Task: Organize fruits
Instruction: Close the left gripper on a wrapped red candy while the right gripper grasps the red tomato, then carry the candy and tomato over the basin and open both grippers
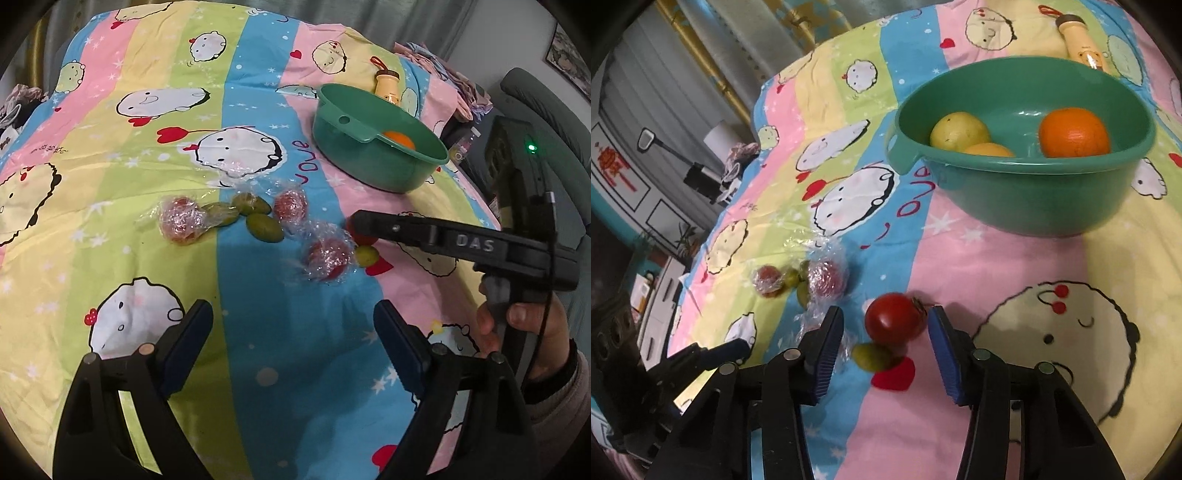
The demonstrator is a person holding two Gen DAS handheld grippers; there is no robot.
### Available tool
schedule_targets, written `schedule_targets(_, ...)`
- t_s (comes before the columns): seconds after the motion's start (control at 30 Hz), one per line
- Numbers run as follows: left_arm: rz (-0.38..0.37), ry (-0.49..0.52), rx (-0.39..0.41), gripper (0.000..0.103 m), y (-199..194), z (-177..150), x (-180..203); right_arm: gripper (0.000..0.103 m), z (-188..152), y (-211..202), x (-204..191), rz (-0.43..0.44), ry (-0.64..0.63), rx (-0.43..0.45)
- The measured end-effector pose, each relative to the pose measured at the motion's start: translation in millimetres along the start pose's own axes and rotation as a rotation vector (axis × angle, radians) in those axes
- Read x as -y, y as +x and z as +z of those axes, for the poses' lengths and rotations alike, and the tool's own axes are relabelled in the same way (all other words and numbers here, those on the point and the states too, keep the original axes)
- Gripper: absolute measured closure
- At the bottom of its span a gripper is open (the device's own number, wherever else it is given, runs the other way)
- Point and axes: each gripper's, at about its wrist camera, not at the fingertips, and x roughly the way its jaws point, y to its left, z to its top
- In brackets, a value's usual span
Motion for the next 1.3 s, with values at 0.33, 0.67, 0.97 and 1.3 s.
schedule_targets(0.33, 0.013, 0.036, -0.011, 0.022, 14.6, 8.1, 6.8, 0.068, 2.1, 2.0, 10.7, 0.022, 0.014, 0.04)
schedule_targets(0.67, 0.037, 0.129, -0.042, 0.05, 45.1, 19.3, 25.0, 0.068, -7.8, -42.9, 35.9, 0.109, 0.083, 0.15)
schedule_targets(0.97, 0.016, 0.154, -0.058, 0.071, 54.2, 28.4, 26.9, 0.068, -11.6, -43.3, 46.9, 0.161, 0.115, 0.17)
schedule_targets(1.3, -0.012, 0.041, -0.015, 0.074, 12.7, 27.7, 13.1, 0.068, -13.9, -49.4, 54.4, 0.181, 0.125, 0.18)
